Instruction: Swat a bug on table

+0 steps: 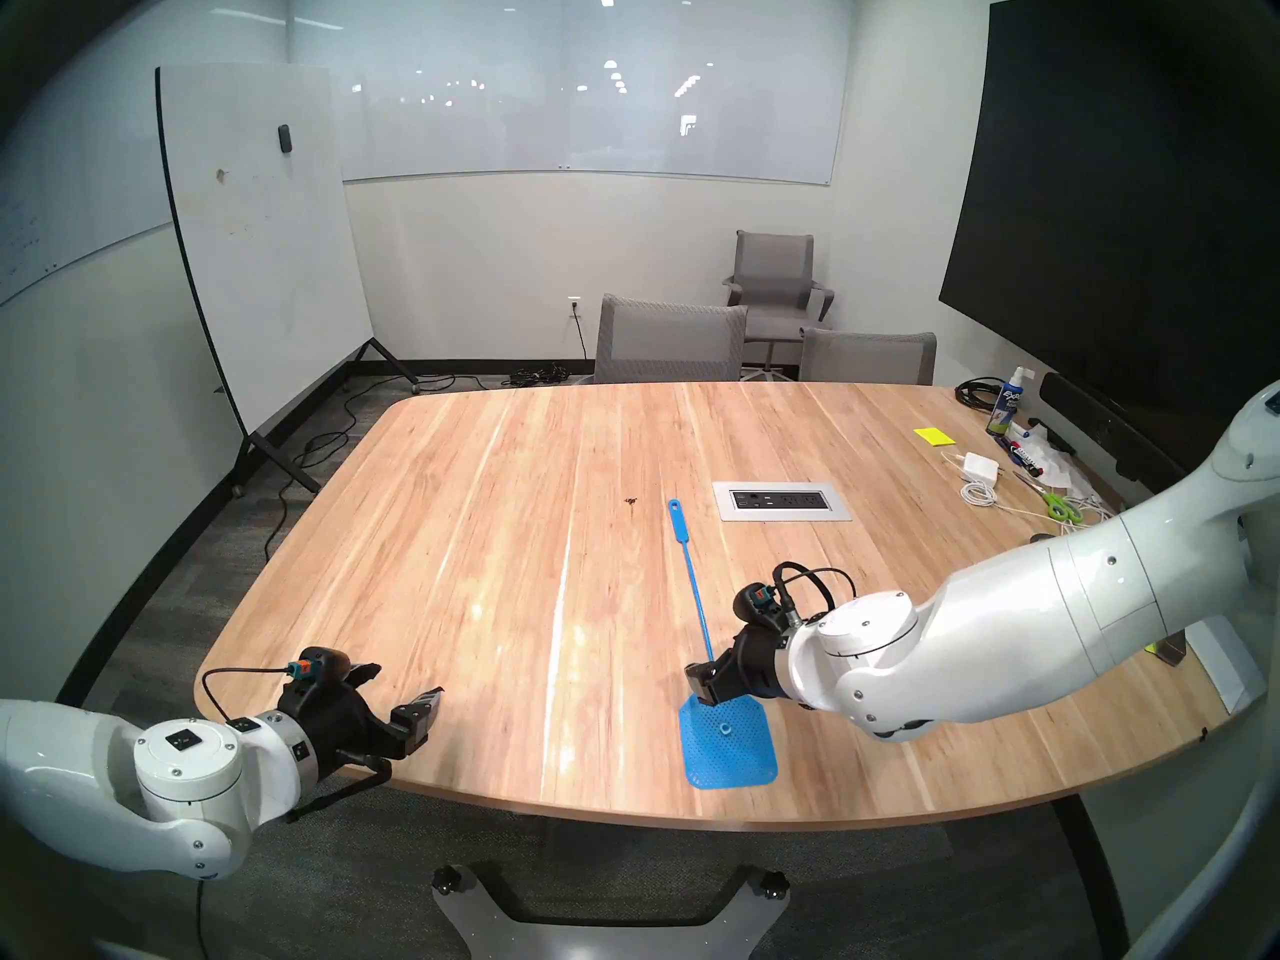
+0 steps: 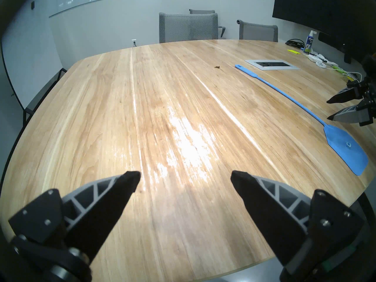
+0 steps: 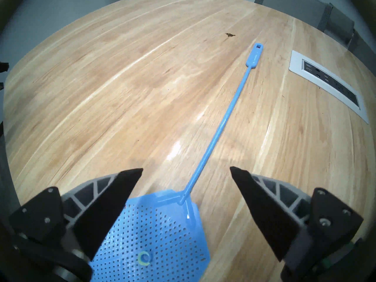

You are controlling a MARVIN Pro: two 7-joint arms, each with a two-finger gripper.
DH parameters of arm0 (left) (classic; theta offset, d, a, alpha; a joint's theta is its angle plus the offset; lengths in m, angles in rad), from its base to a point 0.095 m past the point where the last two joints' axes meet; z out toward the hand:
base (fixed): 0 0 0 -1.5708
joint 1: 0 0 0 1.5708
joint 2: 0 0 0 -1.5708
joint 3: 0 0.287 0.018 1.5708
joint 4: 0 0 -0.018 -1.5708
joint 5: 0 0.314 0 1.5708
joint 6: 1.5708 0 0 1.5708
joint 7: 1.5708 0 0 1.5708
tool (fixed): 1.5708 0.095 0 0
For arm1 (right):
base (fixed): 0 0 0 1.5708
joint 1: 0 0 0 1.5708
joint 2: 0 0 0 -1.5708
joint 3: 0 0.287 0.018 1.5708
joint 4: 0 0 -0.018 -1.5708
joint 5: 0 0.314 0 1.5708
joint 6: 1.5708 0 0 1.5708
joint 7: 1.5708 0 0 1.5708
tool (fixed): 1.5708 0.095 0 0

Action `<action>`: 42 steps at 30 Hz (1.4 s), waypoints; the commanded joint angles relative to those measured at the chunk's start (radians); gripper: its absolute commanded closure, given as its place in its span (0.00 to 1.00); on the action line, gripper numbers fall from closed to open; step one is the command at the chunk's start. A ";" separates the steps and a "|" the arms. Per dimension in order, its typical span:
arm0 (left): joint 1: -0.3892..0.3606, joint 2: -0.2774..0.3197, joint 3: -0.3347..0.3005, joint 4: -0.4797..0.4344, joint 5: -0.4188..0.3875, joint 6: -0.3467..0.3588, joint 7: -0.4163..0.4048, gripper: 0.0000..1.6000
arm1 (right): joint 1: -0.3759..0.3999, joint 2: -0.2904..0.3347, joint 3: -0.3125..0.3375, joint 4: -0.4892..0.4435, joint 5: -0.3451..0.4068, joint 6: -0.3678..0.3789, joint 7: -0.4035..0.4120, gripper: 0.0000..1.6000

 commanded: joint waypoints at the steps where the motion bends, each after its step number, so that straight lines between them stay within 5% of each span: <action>1: -0.005 -0.001 -0.005 -0.005 0.000 -0.001 0.001 0.00 | -0.034 -0.040 0.030 0.041 0.040 0.006 -0.004 0.00; 22: -0.006 -0.001 -0.005 -0.005 0.000 -0.001 0.001 0.00 | -0.081 -0.075 0.055 0.110 0.085 0.018 0.003 0.01; 27: -0.006 -0.001 -0.004 -0.005 0.000 -0.001 0.001 0.00 | -0.092 -0.080 0.057 0.121 0.091 0.018 0.009 0.30; 28: -0.006 -0.001 -0.004 -0.005 0.000 -0.001 0.001 0.00 | -0.092 -0.081 0.058 0.122 0.092 0.019 0.010 0.46; 29: -0.006 -0.001 -0.004 -0.005 0.000 -0.001 0.001 0.00 | -0.093 -0.081 0.058 0.122 0.093 0.019 0.011 0.50; 42: -0.007 -0.001 -0.004 -0.005 0.000 -0.001 0.001 0.00 | -0.097 -0.091 0.053 0.126 0.103 0.024 -0.002 0.57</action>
